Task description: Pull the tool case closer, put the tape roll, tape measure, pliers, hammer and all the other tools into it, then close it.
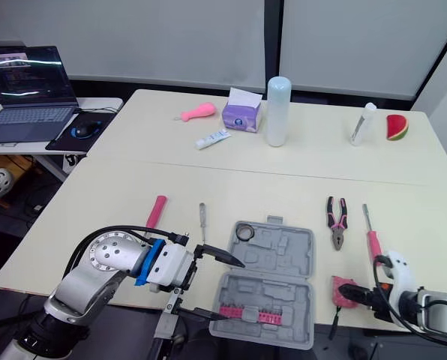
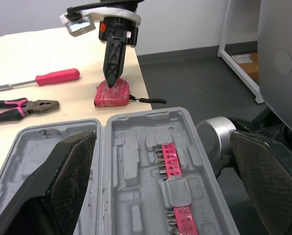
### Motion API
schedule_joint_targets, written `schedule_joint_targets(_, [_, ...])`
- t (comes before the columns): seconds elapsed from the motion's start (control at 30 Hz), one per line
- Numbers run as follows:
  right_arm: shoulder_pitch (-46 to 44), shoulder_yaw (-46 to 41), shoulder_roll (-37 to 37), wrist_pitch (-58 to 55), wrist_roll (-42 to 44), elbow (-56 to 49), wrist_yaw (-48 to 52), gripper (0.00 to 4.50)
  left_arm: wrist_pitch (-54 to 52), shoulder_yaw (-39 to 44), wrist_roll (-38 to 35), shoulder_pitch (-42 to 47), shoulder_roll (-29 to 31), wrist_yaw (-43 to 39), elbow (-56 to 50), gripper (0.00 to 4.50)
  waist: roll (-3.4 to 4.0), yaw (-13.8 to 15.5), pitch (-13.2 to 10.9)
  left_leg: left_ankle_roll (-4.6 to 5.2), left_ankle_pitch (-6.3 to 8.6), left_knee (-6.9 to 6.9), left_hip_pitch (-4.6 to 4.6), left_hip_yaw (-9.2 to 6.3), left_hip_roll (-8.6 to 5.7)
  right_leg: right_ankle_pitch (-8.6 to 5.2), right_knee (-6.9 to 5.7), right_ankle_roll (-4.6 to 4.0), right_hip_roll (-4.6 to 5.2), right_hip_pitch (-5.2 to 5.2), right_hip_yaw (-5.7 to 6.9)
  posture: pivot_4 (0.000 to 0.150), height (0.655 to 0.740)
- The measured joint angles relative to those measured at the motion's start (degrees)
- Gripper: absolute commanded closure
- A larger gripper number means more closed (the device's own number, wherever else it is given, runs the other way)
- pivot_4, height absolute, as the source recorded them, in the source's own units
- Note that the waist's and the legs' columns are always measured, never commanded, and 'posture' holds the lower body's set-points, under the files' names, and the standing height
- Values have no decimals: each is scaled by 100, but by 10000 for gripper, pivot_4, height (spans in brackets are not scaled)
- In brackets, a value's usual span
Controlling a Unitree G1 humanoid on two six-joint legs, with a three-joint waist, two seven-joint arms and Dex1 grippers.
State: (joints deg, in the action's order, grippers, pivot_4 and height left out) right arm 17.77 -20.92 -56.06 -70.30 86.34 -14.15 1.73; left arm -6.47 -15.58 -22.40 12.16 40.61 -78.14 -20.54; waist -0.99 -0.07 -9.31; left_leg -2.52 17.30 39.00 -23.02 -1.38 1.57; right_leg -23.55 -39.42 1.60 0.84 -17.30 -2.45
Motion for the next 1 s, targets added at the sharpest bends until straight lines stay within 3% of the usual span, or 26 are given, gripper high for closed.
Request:
schedule_joint_targets(0.13, [668,-665,-456,47,-688,-733,920,133,72,1,5,-30,0,-2,85,0,2,-7,1,2,1,-2,3,-1,6,0,0,0,-3,0,1,1500,7161])
schedule_joint_targets(0.23, [1288,-811,-690,792,-1852,-1514,2069,133,90,2,4,-29,2,-7,94,0,7,-4,3,3,2,-2,6,-4,4,0,0,0,-5,0,3,1500,7161])
schedule_joint_targets(0.33, [2151,-497,-1035,2822,-4087,-1978,3204,133,101,2,4,-27,2,-14,103,0,7,-3,4,0,0,-2,5,-4,-3,-1,7,2,-21,2,4,1500,7161])
schedule_joint_targets(0.4, [2394,-61,-1036,4488,-5596,-1754,3666,133,102,2,4,-17,2,-12,126,0,3,-6,5,-5,-3,1,6,-1,-4,-1,13,2,-23,4,1,1500,7161])
schedule_joint_targets(0.53, [2065,696,-703,6855,-7215,-762,4210,133,102,1,23,11,-1,-5,145,0,5,-22,3,-7,-4,2,10,4,-2,-1,10,1,-23,4,-4,1500,7161])
schedule_joint_targets(0.67, [1469,1171,-444,7619,-7800,-126,4500,133,98,-4,30,49,-9,-1,129,0,8,-38,3,-7,-4,4,14,1,3,0,-4,1,-27,6,-5,1500,7161])
schedule_joint_targets(1.0, [601,1611,-265,7596,-7938,616,5210,133,44,-34,31,141,-12,0,104,0,8,-12,4,-7,-4,6,13,1,1,0,-7,0,-26,8,-6,1500,7161])
